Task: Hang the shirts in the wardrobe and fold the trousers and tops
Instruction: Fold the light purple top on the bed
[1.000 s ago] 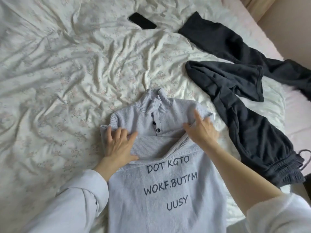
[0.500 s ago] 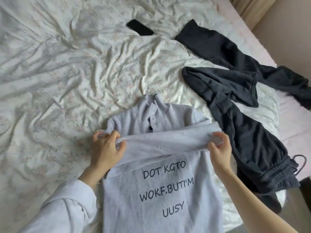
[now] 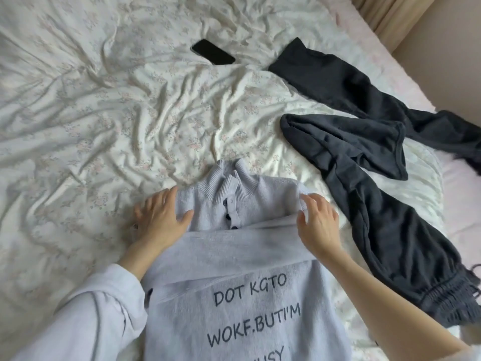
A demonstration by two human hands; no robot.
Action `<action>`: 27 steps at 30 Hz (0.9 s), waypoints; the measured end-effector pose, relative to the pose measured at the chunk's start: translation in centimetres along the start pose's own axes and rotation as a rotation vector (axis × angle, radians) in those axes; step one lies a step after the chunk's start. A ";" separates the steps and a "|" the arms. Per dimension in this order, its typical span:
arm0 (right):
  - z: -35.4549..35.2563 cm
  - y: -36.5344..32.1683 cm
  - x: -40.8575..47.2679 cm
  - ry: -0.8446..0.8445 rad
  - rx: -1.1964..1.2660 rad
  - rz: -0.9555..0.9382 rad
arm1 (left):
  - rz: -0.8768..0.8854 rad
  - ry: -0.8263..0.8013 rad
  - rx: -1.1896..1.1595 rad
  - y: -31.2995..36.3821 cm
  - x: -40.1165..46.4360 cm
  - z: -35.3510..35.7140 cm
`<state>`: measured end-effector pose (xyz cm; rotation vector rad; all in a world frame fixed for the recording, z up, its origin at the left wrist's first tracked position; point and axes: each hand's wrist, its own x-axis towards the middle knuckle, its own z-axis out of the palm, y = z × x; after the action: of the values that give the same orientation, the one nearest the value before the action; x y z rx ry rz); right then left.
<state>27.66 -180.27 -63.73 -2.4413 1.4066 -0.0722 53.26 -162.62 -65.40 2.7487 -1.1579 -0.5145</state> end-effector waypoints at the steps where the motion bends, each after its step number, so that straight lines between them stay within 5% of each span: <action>1: 0.2 -0.4 1.9 -0.029 -0.028 -0.051 | 0.005 -0.036 -0.031 0.3 1.6 0.0; 6: 1.3 -2.5 9.1 -0.265 -0.219 -0.178 | 0.190 -0.209 0.101 2.2 5.8 0.4; 9: 2.5 -3.4 11.3 -0.418 -0.220 -0.185 | 0.149 -0.088 -0.045 2.0 7.0 1.5; 14: 2.3 -1.3 11.9 -0.235 -0.103 -0.089 | -0.056 0.056 -0.502 -0.6 7.3 1.2; 21: 2.0 -4.9 13.3 -0.555 0.140 -0.148 | -0.163 -0.495 -0.618 -1.9 7.8 -0.6; 24: 1.5 -6.7 13.4 -0.652 0.120 -0.159 | -0.071 -0.408 -0.502 -1.1 7.4 -0.7; 27: 0.4 -6.5 11.8 -0.496 0.089 -0.195 | 0.016 -0.244 -0.498 -0.7 5.6 -1.5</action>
<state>39.26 -187.18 -63.56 -2.2983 0.9283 0.3905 57.92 -166.16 -65.60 2.2914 -0.9328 -1.0050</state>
